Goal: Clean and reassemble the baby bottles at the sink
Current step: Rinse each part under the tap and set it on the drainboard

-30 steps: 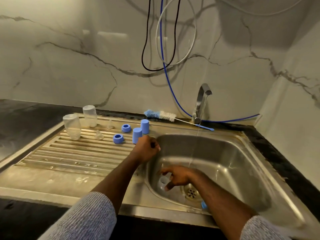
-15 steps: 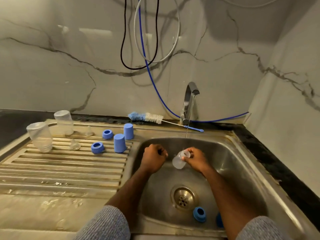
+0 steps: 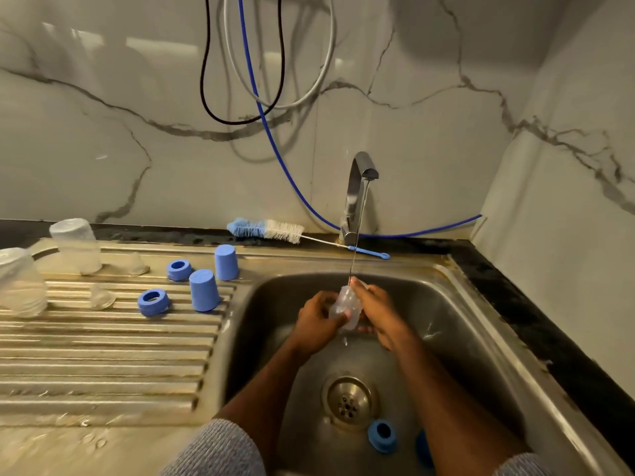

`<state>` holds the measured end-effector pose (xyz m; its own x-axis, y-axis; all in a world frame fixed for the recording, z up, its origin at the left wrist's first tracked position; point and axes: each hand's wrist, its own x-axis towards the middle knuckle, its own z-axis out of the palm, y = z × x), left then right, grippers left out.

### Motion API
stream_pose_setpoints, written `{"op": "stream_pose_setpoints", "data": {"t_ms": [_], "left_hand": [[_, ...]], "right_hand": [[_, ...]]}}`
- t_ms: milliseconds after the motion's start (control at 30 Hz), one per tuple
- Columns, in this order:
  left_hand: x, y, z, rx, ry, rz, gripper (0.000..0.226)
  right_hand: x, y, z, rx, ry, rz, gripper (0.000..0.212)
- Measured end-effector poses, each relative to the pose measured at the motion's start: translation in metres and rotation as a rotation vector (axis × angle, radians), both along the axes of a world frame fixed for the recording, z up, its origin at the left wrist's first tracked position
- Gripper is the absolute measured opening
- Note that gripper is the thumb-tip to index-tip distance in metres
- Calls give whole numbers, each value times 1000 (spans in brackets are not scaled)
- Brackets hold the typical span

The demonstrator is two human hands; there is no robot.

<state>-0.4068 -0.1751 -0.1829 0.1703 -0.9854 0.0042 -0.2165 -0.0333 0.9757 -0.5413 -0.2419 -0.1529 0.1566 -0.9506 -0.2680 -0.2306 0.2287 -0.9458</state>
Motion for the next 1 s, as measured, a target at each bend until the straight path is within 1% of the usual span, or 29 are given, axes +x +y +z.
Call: {"op": "stream_pose_setpoints", "data": {"t_ms": [67,133,200,233,300,367,433,500,567,600,633,700,733,833,867,900,967,1000], "left_hand": [[-5,2,7,36,251,-69,34],[-10,4,13,59,452,-81,30],[-13,5,19,101,667,-28,35],[-14,5,22,126,762,-9,40],[-10,7,25,178,867,0,49],[-7,8,25,211,874,-23,55],[-6,7,24,193,790,-72,49],[-6,5,20,121,606,-114,36],[-4,4,13,-4,309,-108,34],[-1,3,9,-57,147,-80,35],[1,3,7,-88,21,-52,39],[4,4,6,-82,-75,-13,45],[6,2,4,-57,-109,-3,47],[10,-1,-1,55,-236,6,55],[12,-1,-1,77,-277,15,54],[14,-2,-1,85,-315,35,50],[19,-4,-2,88,-384,82,38],[21,-4,-2,93,-410,100,31]], "right_hand": [[4,1,2,46,-61,-33,48],[7,5,3,96,-192,-18,50],[12,10,3,94,-332,75,46],[14,13,2,86,-384,118,41],[19,17,0,68,-407,143,30],[22,21,-1,58,-405,146,30],[20,21,0,47,-374,117,34],[17,19,0,61,-323,66,34],[15,16,-1,31,-215,58,39],[15,15,-1,1,-164,70,38],[15,15,-1,-34,-120,91,34],[15,14,1,-103,-34,135,24],[14,13,3,-131,10,149,24],[8,10,1,-302,219,80,43],[6,10,0,-330,283,81,45],[4,11,-1,-317,334,132,42],[-1,12,-5,-191,453,323,30],[-1,13,-6,-168,516,356,30]]}}
